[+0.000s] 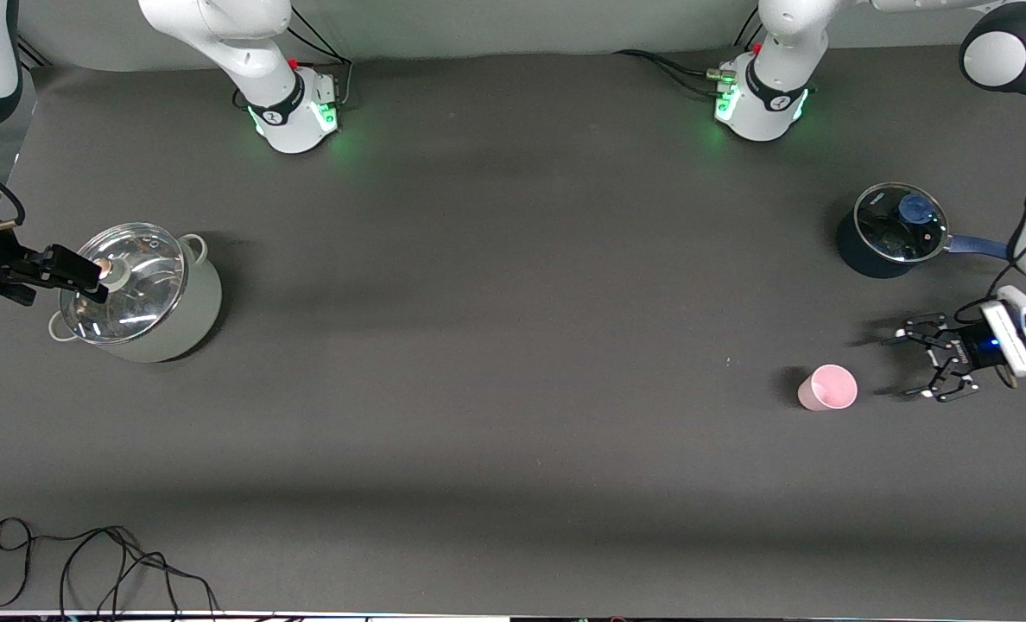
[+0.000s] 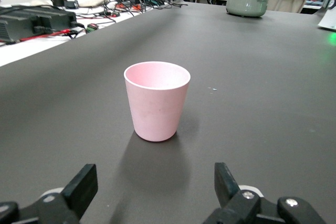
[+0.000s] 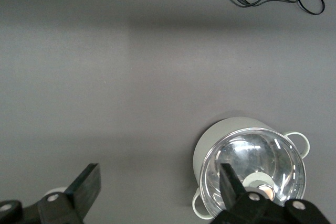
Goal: Transfer pink cup from left to right arm
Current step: 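Move the left gripper down toward the pink cup, then close the left gripper on the pink cup rim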
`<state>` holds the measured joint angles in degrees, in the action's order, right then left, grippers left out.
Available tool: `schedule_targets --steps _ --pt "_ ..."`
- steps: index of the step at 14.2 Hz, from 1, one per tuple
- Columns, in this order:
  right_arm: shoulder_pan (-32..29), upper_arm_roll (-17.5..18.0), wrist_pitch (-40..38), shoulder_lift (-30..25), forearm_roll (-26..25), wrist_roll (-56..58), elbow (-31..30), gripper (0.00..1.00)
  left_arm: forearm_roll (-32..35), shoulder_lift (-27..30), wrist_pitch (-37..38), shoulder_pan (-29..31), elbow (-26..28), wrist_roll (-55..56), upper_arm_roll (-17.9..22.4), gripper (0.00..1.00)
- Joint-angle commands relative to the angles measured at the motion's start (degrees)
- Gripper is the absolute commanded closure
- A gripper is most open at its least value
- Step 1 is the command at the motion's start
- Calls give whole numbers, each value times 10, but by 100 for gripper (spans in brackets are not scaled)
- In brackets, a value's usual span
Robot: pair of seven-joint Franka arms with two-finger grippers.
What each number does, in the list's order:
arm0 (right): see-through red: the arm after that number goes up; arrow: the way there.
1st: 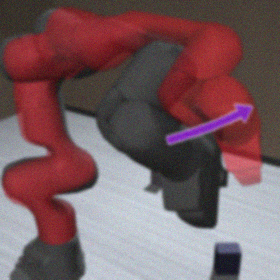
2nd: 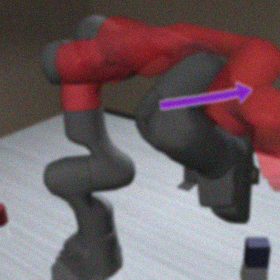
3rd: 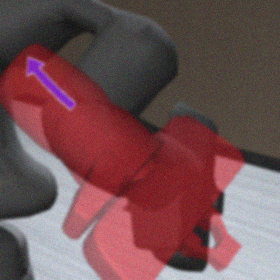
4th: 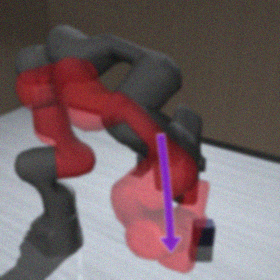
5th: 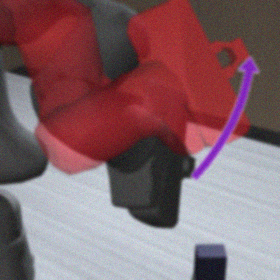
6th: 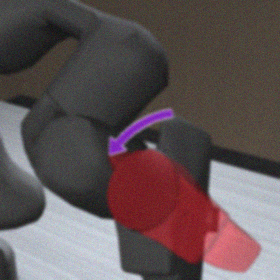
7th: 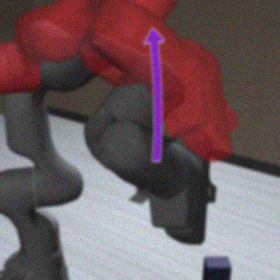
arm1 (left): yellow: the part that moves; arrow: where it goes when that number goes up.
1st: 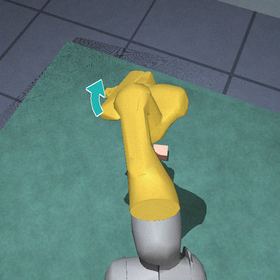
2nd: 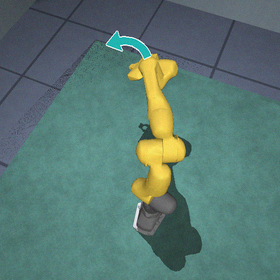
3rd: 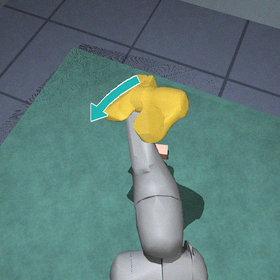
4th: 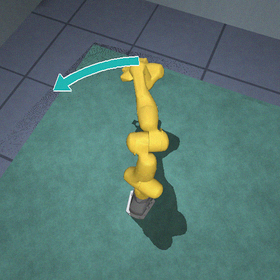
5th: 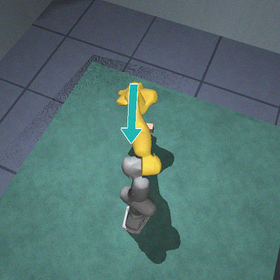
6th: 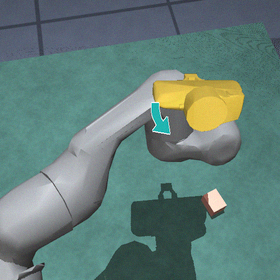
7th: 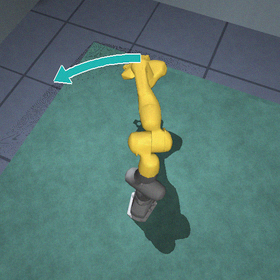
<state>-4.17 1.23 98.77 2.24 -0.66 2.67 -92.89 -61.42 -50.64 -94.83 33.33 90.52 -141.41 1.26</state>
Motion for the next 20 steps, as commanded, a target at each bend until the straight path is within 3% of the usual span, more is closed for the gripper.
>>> schedule_targets --steps 1,11,20 --pt "2 -2 -9 3 0 -11 10 0 -36 -3 -16 -5 25 -52 -1 1" --pt "1 -3 -17 2 0 -8 10 0 -142 -22 -61 -66 62 -82 -6 1" --pt "1 -3 -22 1 0 -9 11 0 -176 -26 -105 -75 72 -82 -38 1"
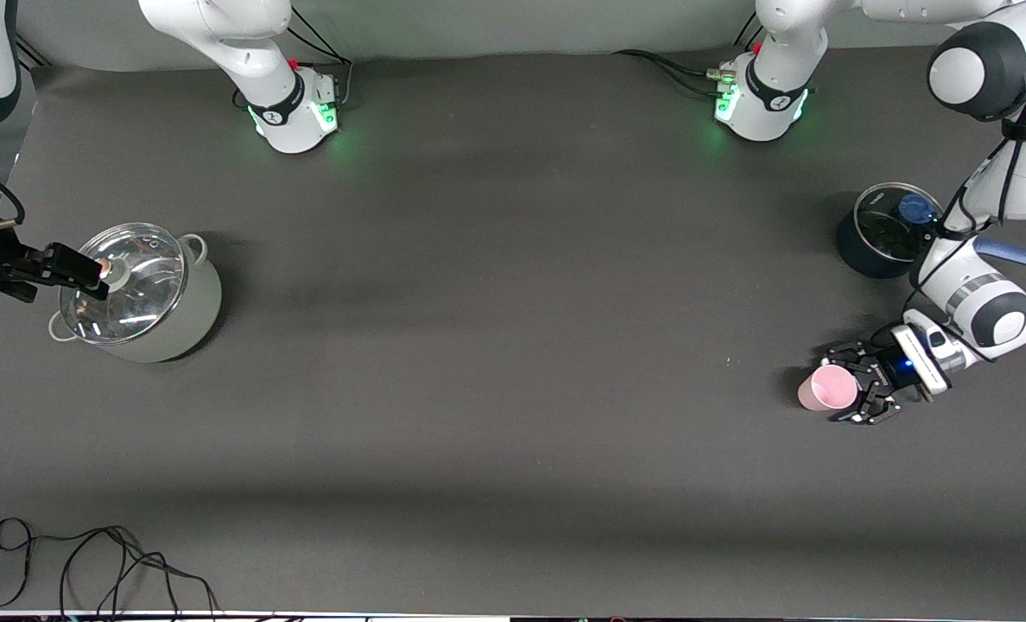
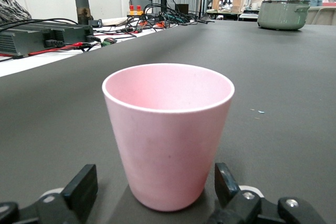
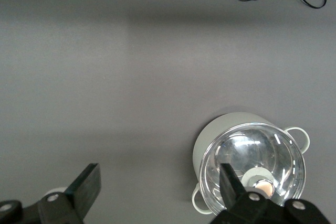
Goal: Transfer pink cup from left to right arm
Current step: 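Close the left gripper on the pink cup rim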
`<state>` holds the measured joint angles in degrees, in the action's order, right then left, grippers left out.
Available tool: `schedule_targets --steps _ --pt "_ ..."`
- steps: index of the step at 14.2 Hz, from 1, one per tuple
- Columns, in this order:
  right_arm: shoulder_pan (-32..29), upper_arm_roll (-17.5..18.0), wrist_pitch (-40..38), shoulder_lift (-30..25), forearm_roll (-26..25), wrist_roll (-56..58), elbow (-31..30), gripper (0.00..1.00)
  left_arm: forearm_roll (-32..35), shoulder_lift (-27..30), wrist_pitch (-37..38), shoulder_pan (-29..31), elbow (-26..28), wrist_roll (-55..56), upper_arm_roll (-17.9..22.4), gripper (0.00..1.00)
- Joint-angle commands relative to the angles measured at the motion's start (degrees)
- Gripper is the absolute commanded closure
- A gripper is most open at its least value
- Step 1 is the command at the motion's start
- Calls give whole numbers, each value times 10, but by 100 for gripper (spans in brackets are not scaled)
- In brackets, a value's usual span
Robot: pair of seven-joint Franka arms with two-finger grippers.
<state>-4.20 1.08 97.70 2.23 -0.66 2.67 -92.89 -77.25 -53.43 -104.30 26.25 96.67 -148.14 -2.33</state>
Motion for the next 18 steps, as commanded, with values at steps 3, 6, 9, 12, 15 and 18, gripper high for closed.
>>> schedule_targets --steps 3,6,9,12,15,18 --pt "2 -2 -11 1 0 -10 12 0 -19 2 -20 -4 14 -12 -11 23" --pt "2 -1 -11 2 0 -11 11 0 -19 3 -20 -4 14 -9 -11 38" --pt "2 -1 -11 1 0 -11 11 0 -19 10 -20 -5 16 27 -11 49" --pt "2 -1 -11 2 0 -11 11 0 -17 38 -35 -22 13 98 -11 52" --pt "2 -1 -11 2 0 -11 11 0 -18 69 -38 -44 18 141 -11 55" --pt "2 -1 -11 2 0 -11 12 0 -19 135 -76 -91 40 223 -12 56"
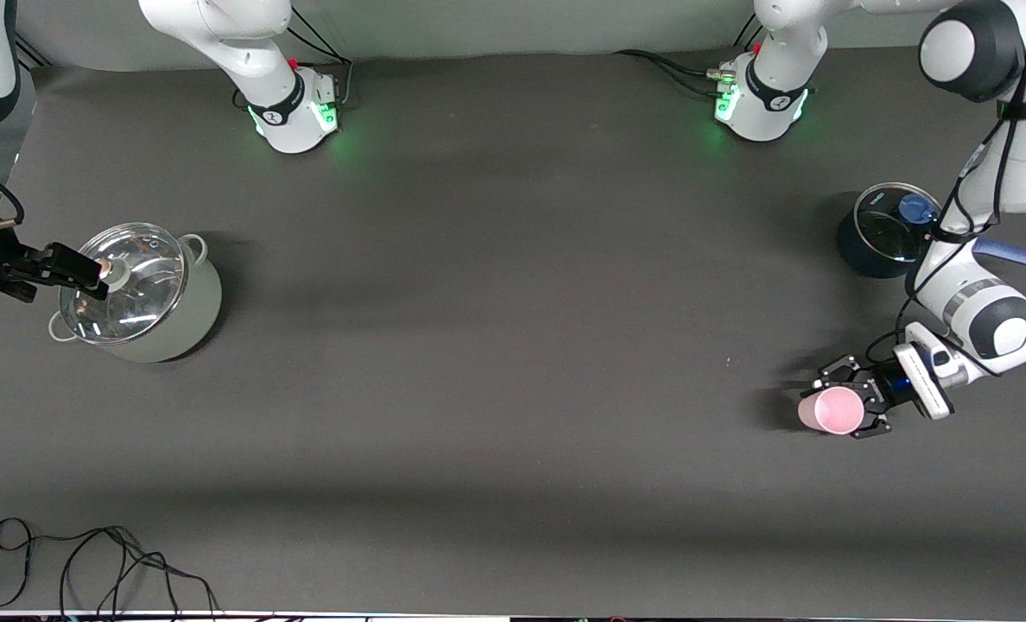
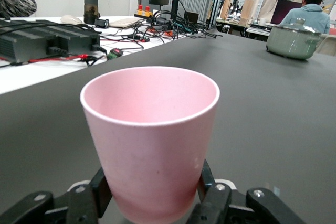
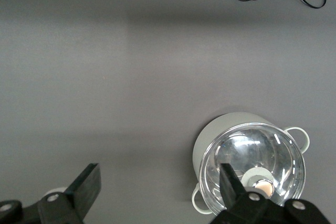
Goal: Transfer pink cup from left to right arm
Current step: 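Carry the cup with the left gripper while the right gripper approaches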
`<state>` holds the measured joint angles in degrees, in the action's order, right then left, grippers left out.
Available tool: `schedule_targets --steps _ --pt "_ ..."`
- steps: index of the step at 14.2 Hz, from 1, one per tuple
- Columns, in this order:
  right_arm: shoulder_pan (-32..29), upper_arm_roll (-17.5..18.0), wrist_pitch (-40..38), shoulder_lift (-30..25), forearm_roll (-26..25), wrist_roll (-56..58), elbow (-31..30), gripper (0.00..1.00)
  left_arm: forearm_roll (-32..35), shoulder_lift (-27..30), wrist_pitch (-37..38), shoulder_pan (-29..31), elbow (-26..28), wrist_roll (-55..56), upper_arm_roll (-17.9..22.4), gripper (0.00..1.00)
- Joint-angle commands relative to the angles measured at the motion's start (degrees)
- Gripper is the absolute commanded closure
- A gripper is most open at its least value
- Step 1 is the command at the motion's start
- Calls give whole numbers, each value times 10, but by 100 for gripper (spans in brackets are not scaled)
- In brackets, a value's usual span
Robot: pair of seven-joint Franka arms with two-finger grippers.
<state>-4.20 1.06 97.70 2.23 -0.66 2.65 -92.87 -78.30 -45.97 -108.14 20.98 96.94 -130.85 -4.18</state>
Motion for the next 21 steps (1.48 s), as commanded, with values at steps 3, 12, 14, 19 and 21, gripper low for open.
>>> schedule_targets --steps 3,12,14,19,21 --pt "2 -1 -11 2 0 -11 12 0 -38 125 -94 -99 61 142 -1 57" --pt "3 2 -14 0 63 -143 16 0 -128 304 -347 -337 128 360 -8 56" --pt "9 13 -14 -1 85 -243 23 0 -144 333 -410 -394 147 361 -8 57" --pt "109 18 -11 15 134 -501 59 0 -172 358 -528 -516 149 361 -8 56" --pt "169 18 -8 43 130 -614 92 1 -172 366 -547 -542 150 360 -8 55"
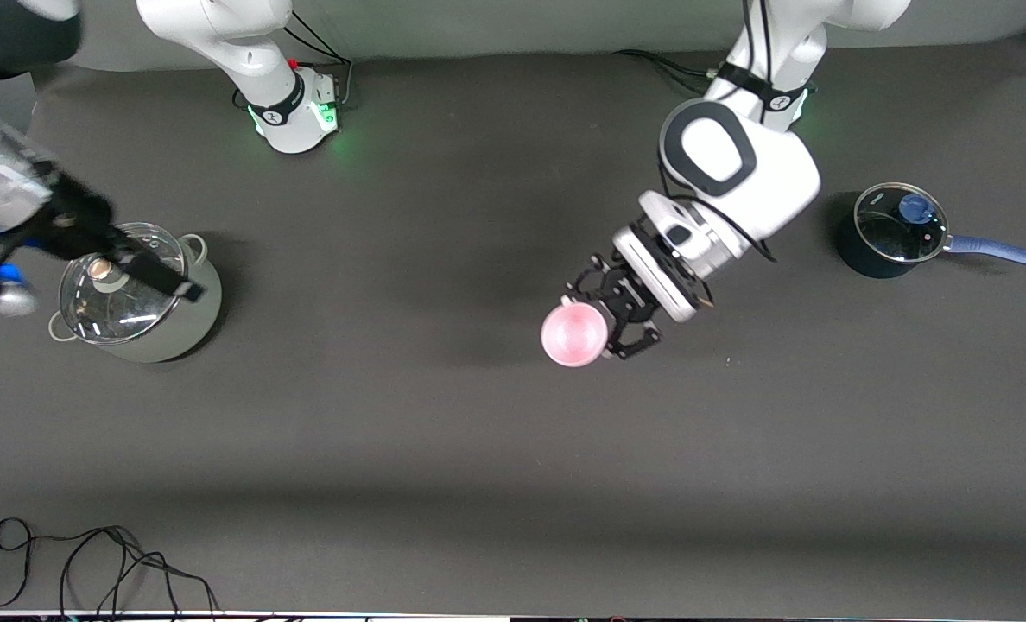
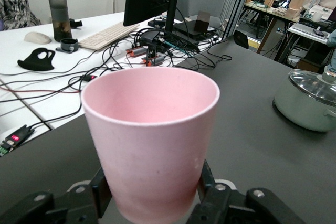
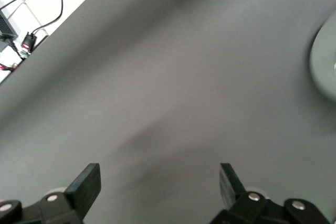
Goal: Transfer pink cup from left to right arm
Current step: 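Carry the cup with the left gripper while the right gripper approaches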
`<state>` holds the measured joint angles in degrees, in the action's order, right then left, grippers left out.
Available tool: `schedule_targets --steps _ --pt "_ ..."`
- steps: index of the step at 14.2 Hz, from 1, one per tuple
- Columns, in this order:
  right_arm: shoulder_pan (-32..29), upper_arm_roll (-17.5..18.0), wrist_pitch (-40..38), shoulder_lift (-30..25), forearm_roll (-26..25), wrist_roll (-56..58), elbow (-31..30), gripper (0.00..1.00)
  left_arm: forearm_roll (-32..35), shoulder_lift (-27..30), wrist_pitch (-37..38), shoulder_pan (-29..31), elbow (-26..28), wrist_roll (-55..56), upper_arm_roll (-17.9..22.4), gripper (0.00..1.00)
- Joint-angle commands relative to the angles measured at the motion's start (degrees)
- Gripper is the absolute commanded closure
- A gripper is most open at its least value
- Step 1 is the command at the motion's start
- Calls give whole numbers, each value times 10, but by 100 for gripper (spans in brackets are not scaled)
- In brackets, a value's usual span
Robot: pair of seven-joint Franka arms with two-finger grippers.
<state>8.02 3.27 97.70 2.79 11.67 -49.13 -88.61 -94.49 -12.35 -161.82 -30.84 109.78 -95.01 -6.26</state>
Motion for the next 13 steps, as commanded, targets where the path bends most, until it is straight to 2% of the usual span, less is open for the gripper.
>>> schedule_targets --steps 1,5,8,10,13 --pt "67 -5 -8 55 5 -148 70 1 -9 37 -10 -30 29 2 12 56" --pt "161 -5 -8 104 -1 -327 123 1 -10 58 -11 -64 37 0 9 57" --pt "225 -5 -6 153 -25 -427 174 1 -10 58 -15 -78 37 0 8 56" --pt "258 -5 -6 179 -35 -471 213 1 -10 55 -39 -91 36 0 8 56" --pt "271 -4 -1 181 -33 -489 222 1 -11 53 -40 -92 36 0 8 56"
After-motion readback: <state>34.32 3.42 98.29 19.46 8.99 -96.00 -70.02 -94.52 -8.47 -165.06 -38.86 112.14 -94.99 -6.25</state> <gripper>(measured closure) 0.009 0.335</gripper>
